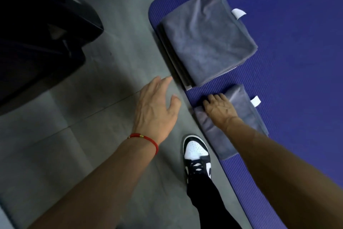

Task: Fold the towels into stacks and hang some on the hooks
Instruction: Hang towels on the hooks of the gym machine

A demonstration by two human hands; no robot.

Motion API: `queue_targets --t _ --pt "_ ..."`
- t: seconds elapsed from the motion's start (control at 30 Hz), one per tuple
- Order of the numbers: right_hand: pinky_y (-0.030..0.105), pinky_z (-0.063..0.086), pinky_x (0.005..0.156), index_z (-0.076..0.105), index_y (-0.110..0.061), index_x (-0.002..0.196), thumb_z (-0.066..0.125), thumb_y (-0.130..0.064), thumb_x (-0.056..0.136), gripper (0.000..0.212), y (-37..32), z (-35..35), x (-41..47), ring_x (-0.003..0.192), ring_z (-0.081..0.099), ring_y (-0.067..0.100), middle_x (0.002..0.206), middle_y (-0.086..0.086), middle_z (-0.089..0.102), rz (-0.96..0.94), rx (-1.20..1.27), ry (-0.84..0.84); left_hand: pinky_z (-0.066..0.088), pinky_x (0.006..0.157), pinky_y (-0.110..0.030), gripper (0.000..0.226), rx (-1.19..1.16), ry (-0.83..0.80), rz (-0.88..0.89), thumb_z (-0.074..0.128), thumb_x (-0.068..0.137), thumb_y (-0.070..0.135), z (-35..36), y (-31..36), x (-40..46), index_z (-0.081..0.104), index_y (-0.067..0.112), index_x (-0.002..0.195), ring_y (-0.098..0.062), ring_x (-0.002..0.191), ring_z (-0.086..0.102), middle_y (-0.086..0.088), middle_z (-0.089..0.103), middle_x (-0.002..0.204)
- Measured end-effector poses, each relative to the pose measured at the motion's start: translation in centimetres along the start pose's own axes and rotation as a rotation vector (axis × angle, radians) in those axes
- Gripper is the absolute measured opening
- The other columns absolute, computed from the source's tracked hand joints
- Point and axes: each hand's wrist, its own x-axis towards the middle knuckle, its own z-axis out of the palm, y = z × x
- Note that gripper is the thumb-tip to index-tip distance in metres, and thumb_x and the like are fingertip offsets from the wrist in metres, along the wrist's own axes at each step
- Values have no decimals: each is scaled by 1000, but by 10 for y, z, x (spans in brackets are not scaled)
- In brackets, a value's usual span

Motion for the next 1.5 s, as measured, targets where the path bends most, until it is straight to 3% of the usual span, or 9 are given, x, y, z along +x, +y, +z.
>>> queue_targets --t 0.1,0.2,0.37,0.5,0.6,0.87,1.13,1.33,1.5 --pt "42 42 92 67 -19 115 54 -22 99 20 9 -31 -29 111 58 28 120 6 60 23 42 -3 17 114 -17 56 -21 -17 12 49 89 31 -17 26 -11 55 12 142 -22 137 38 -11 50 147" --pt "42 40 91 60 -24 119 53 -27 99 21 13 -71 -84 107 61 27 114 1 63 32 106 -34 25 118 -31 61 -21 -69 35 45 87 36 -48 61 -34 51 17 145 -22 141 38 -7 47 150" --pt "42 48 71 57 -21 98 72 -9 65 39 4 -170 -191 76 68 31 79 0 68 27 259 11 35 116 -41 69 -43 -100 82 39 81 41 -121 120 -95 53 17 144 -25 139 43 -8 51 149" --pt "38 48 74 66 -13 101 43 -26 79 35 -40 -297 -270 81 68 31 89 6 71 -15 439 235 25 112 -18 58 -62 -91 99 54 81 19 -198 153 -157 58 12 139 -27 131 51 -8 58 140" --pt "16 38 75 68 -1 84 57 -11 84 15 -83 -395 -318 77 58 14 81 9 70 -86 640 428 19 103 -6 54 -103 -133 53 55 83 14 -265 166 -205 59 14 137 -22 130 50 -3 58 137" --pt "11 43 70 63 -34 101 66 -57 94 24 -239 -574 -438 82 59 -3 87 -19 62 -472 643 640 54 91 -30 25 -415 162 142 68 89 30 -474 117 -378 63 41 111 4 101 64 20 69 106" --pt "25 46 91 69 -29 118 71 -40 87 33 -471 -654 -516 105 56 8 116 -10 58 -709 478 1123 50 100 -24 30 -594 526 164 68 95 30 -616 0 -553 62 39 122 8 113 60 26 67 117" --pt "17 48 87 62 -38 111 66 -36 91 20 -600 -660 -530 100 63 -1 111 -23 63 -808 714 899 52 101 -33 32 -729 571 161 65 89 41 -669 -80 -627 59 44 120 -1 114 64 16 70 117" --pt "15 48 75 65 -33 96 70 -15 94 19 -659 -665 -503 89 67 3 94 -18 69 -836 800 650 49 106 -35 46 -1002 522 62 43 105 8 -686 -138 -637 58 39 136 -8 122 62 12 67 130"
